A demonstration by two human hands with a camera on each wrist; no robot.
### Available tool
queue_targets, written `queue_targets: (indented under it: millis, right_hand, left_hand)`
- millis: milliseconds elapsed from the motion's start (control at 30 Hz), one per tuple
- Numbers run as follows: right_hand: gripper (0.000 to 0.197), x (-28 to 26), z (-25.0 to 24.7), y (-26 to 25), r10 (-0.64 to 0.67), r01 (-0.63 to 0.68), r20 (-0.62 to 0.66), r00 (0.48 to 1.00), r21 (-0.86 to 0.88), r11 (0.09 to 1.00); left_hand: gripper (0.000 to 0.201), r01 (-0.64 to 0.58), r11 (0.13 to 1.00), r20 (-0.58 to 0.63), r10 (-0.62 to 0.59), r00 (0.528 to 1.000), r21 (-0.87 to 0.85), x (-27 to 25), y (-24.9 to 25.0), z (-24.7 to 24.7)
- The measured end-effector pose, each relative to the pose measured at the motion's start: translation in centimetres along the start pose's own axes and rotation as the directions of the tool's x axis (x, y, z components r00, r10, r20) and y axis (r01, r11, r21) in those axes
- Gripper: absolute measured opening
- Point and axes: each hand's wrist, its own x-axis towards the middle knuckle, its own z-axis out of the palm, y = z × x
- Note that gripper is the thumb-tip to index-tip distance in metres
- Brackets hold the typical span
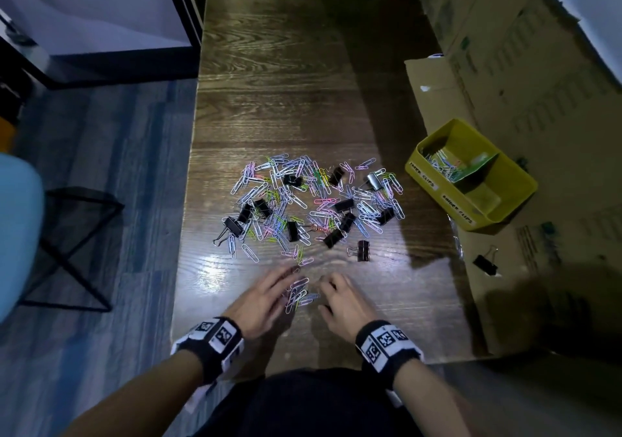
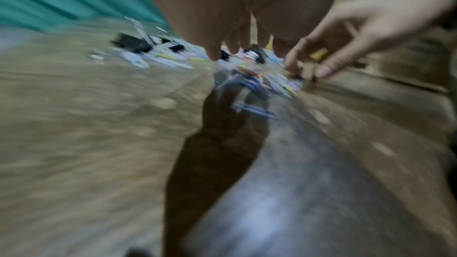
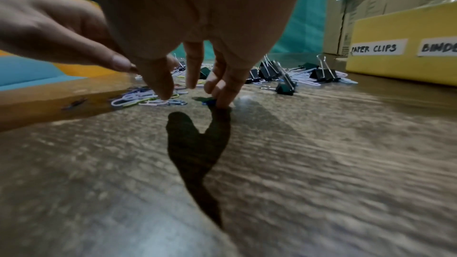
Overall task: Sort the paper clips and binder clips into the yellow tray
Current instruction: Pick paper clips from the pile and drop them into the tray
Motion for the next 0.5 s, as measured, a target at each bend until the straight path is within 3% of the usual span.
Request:
queue_targets:
  millis: [100,200,267,367,433,500]
  right_hand:
    - [0.049,0.7,-0.6,-0.6,-0.008,0.008,-0.015,1.0,0.0,1.0]
    - [0.075,1.7,-0.7,-1.4,0.054,-0.053,0.009,0.998,-0.059,0.997]
    - [0.084,2.2,-0.8,-2.2,0.026,-0.02,0.046,0.999,-0.128,0.992]
    - [0.084,2.7,-0.3,-3.5,-0.059,0.072,0.091,0.994,-0.15,0.986]
    - [0.086,2.8,-0.1,-3.7,-0.076,0.086,0.074,0.994,-0.134,0.987]
    - [0.09,2.9,-0.3,-3.4,-0.045,0.048,0.027,0.999,-0.124,0.991]
  left_hand:
    - [0.063,0.127,0.991,-0.177,-0.118,0.977,0.038,-0.8,-2.2,-2.2]
    - [0.075,0.276,0.957,-0.108,-0.266,0.958,0.088,-0.1,-3.5,-3.2]
    - [0.071,0.24,0.965,-0.022,-0.239,0.971,0.104,0.7,-3.2,-2.7]
    - [0.064,0.091,0.989,0.083,-0.1,0.991,0.116,0.8,-1.7,-0.4]
    - [0.058,0.014,0.996,0.081,-0.022,0.996,0.092,0.4,-0.8,0.1]
    - [0.056,-0.004,0.999,-0.001,0.004,1.0,0.038,0.1,-0.7,-0.3]
